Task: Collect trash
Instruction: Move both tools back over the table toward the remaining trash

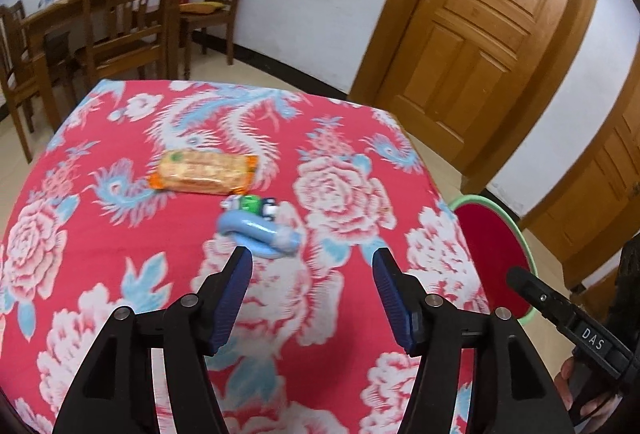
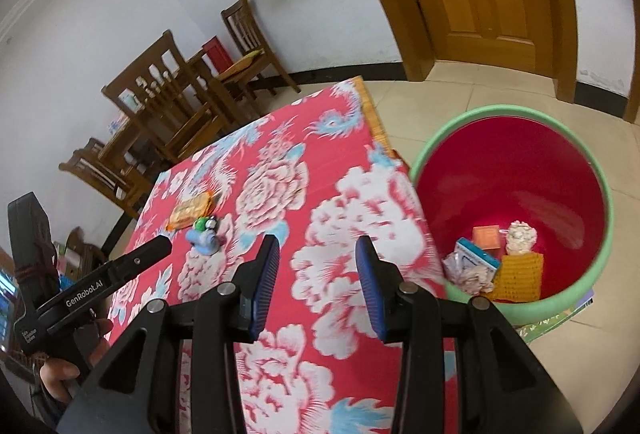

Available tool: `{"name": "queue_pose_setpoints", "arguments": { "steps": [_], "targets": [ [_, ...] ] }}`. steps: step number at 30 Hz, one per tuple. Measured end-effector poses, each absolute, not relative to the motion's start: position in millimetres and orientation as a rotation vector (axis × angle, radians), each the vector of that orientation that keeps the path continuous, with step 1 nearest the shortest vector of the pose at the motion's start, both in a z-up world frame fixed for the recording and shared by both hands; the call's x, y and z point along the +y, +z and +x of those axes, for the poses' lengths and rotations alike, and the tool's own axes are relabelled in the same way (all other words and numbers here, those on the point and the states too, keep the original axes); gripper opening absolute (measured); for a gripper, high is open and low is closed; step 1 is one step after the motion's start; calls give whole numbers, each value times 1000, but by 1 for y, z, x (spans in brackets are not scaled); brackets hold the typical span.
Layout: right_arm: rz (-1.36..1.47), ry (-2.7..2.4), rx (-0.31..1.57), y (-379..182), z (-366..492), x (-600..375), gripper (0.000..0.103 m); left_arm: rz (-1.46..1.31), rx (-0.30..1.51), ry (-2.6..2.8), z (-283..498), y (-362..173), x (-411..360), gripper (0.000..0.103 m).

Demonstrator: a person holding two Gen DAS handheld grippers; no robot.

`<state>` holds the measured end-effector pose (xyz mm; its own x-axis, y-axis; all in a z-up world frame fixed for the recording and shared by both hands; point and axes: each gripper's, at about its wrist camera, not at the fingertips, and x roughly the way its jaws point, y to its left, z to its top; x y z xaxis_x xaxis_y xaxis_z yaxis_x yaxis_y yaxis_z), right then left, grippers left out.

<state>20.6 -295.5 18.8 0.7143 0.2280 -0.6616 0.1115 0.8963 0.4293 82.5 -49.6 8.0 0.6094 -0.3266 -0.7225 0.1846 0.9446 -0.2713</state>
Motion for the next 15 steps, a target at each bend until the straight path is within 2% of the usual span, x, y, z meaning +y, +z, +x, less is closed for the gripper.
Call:
{"name": "queue_pose_setpoints", "arguments": {
  "steps": [15],
  "targets": [
    [324, 172, 851, 19, 55, -231, 42, -243, 859, -199, 83, 0, 5, 64]
  ]
}}
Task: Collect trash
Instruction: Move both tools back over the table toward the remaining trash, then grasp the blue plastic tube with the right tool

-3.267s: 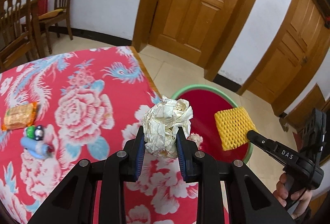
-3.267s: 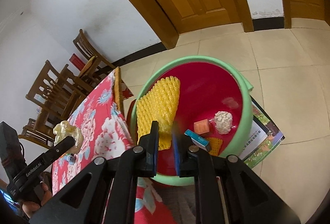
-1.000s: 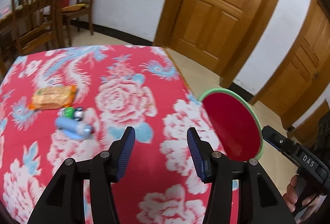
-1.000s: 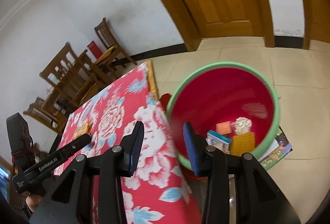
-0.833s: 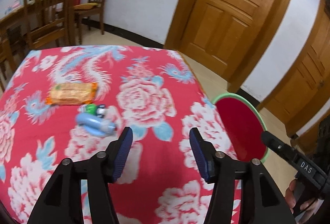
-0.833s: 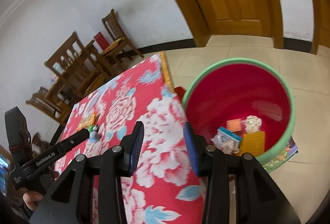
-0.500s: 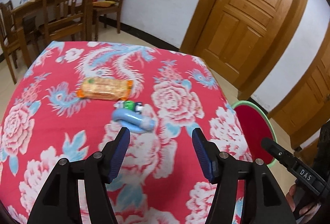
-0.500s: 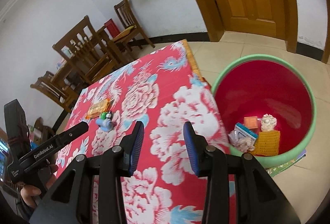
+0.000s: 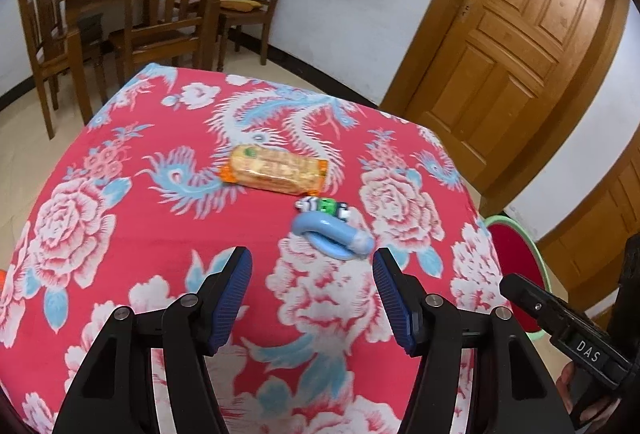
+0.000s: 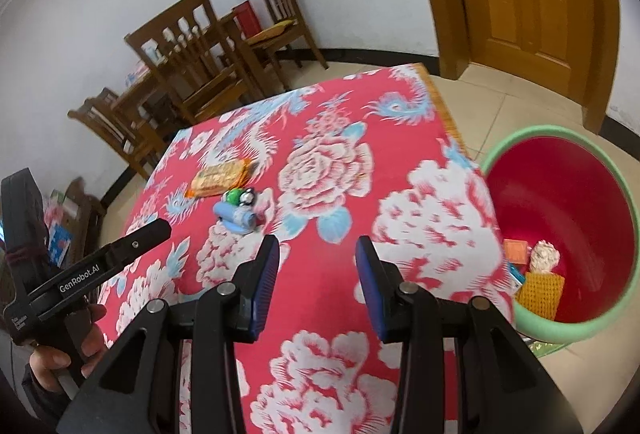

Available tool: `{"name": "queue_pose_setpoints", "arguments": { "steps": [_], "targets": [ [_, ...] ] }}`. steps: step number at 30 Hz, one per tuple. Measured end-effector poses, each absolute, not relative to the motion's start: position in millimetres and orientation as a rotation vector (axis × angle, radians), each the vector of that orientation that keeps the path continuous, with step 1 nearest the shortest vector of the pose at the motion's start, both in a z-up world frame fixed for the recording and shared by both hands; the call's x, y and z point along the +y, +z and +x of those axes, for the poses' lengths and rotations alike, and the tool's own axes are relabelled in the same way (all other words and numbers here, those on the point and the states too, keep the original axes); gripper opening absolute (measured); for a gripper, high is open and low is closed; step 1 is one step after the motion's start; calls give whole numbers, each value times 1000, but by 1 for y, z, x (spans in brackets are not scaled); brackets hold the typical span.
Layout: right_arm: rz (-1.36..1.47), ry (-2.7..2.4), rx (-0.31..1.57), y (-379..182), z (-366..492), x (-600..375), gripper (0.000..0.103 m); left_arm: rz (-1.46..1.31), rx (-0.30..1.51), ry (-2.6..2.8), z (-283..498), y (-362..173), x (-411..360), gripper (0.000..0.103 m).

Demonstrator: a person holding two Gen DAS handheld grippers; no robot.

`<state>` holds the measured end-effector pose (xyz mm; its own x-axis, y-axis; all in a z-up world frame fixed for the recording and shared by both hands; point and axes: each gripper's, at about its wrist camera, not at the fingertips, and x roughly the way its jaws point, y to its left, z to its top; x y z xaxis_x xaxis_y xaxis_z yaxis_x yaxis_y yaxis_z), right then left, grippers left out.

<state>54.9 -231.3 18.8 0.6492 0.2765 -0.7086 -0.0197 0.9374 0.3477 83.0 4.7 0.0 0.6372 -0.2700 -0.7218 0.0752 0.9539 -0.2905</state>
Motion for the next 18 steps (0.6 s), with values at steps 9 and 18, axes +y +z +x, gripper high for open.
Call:
{"name": "queue_pose_setpoints", "arguments": {
  "steps": [9, 18],
  "targets": [
    [245, 238, 891, 15, 78, -192, 42, -284, 866, -139, 87, -11, 34, 64],
    [207, 302, 937, 5, 103, -160, 42, -329, 876, -106, 92, -22, 58, 64]
  ]
}}
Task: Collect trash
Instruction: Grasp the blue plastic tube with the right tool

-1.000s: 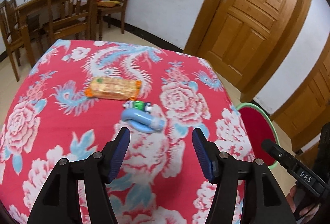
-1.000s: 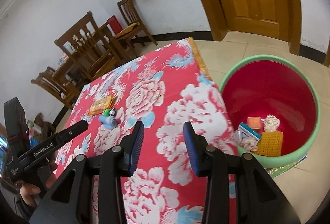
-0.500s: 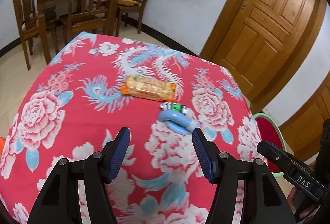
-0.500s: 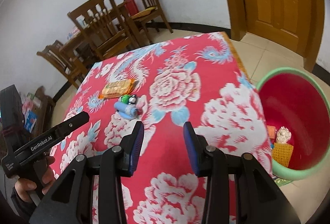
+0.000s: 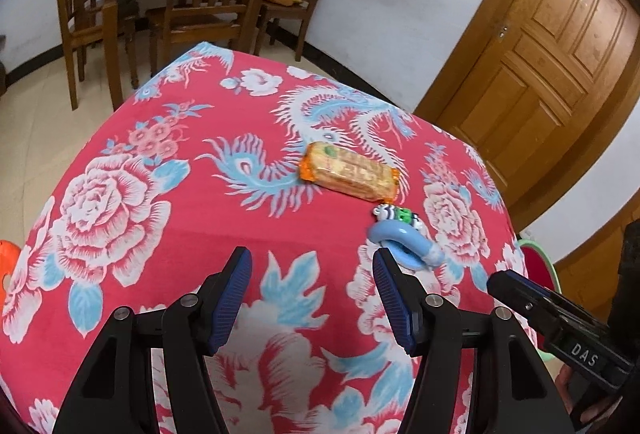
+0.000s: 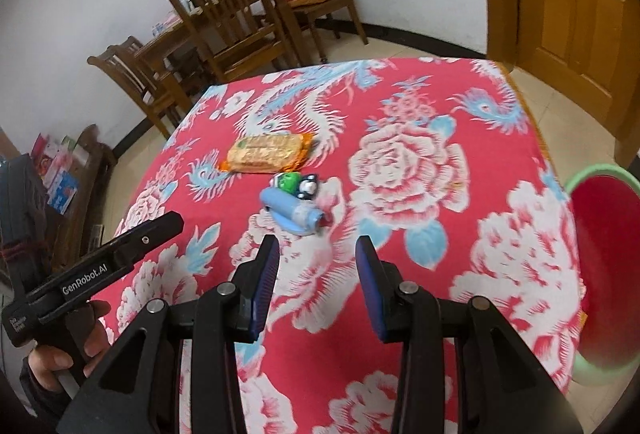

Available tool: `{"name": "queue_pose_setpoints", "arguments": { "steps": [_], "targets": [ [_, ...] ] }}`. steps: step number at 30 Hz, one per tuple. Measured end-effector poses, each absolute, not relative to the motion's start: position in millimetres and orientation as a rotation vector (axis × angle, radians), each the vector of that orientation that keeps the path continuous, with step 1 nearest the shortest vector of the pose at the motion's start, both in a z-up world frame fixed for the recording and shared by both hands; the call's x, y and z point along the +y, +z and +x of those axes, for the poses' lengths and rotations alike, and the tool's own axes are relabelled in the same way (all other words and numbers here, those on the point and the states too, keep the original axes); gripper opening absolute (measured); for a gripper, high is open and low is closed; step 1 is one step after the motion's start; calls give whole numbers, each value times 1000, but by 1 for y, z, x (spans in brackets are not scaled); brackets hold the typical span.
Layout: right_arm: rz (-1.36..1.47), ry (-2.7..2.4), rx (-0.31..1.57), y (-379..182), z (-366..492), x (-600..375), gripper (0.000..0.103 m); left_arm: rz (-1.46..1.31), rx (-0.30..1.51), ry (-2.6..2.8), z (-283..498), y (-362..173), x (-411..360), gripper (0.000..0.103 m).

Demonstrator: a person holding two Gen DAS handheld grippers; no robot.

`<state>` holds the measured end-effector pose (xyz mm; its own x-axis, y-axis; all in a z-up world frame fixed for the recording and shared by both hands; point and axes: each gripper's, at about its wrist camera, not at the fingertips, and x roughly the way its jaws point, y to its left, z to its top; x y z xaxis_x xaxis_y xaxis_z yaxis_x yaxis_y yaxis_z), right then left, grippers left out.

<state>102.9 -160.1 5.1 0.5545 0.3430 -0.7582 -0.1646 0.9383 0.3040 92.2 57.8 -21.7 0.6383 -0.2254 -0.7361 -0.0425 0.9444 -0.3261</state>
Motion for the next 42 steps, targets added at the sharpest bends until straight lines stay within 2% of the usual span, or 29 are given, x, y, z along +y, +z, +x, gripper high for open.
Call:
{"name": "queue_pose_setpoints", "arguments": {
  "steps": [27, 34, 42],
  "targets": [
    [-141, 347, 1012, -27, 158, -94, 42, -369, 900, -65, 97, -38, 81, 64],
    [-152, 357, 1022, -30, 155, -91, 25, -377, 898, -67, 96, -38, 83, 64],
    [-89, 371, 1011, -25, 147, -98, 23, -384, 894, -65, 93, -37, 84, 64]
  ]
}}
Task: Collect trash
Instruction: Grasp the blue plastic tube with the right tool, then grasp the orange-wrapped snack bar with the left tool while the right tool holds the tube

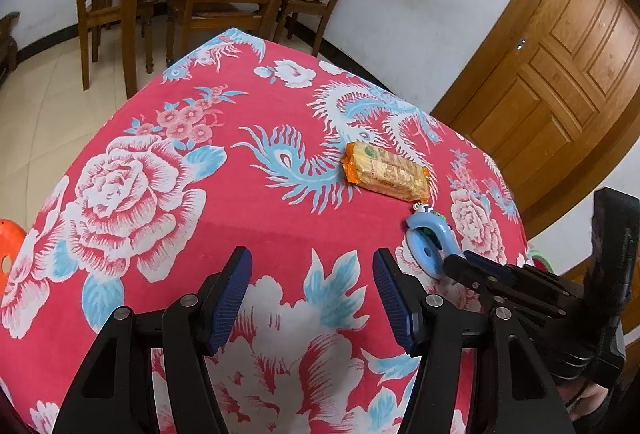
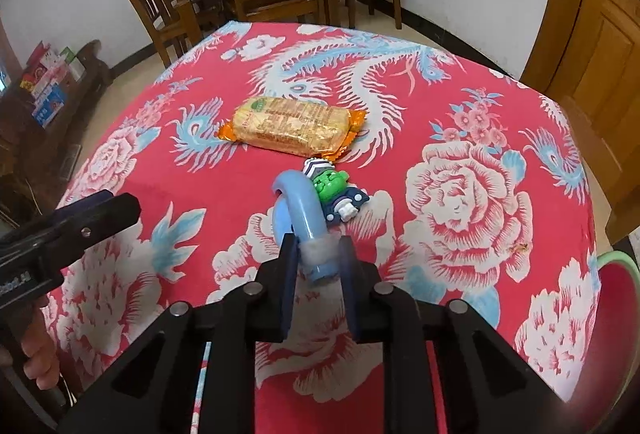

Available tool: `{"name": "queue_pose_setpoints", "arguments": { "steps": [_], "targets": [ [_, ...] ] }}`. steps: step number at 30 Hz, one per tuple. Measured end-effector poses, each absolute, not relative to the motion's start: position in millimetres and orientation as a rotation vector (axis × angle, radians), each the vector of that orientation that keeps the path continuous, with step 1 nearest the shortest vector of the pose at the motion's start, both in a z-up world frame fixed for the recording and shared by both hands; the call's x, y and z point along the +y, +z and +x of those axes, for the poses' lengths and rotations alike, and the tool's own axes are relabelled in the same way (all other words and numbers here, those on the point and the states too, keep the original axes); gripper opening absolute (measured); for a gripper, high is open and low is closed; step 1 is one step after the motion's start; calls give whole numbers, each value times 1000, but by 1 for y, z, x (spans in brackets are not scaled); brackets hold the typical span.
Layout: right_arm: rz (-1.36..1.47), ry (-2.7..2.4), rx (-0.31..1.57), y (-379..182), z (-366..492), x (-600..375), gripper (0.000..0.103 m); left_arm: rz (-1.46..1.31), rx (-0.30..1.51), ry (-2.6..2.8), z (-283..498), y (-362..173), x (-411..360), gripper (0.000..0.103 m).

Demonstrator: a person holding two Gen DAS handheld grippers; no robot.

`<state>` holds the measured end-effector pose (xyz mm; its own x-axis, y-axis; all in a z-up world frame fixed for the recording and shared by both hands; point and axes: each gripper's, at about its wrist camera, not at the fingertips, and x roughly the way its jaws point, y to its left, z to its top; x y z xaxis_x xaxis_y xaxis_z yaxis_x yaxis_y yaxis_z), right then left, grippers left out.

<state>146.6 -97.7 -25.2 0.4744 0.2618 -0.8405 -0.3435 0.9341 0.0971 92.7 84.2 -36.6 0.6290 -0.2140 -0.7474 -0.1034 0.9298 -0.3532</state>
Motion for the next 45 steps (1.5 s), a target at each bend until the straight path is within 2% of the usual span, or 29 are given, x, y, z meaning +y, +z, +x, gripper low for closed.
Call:
{"name": "queue_pose_setpoints", "arguments": {
  "steps": [19, 20, 22, 32, 40, 45],
  "targets": [
    [131, 337, 893, 20, 87, -166, 23, -340, 877, -55, 95, -25, 73, 64],
    [142, 328, 889, 21, 84, -173, 23, -336, 877, -55, 96, -24, 72, 65],
    [160, 310, 885, 22, 81, -182, 23, -328, 880, -56, 98, -23, 69, 74],
    [266, 241, 860, 20, 66, -228, 23, -274, 886, -72, 112, -18, 53, 75],
    [317, 212, 855, 16, 59, -249, 23, -248, 881, -92, 130, -15, 39, 81],
    [348, 198, 849, 13, 57, -258, 23, -212, 875, -96, 143, -19, 28, 82]
  ]
}}
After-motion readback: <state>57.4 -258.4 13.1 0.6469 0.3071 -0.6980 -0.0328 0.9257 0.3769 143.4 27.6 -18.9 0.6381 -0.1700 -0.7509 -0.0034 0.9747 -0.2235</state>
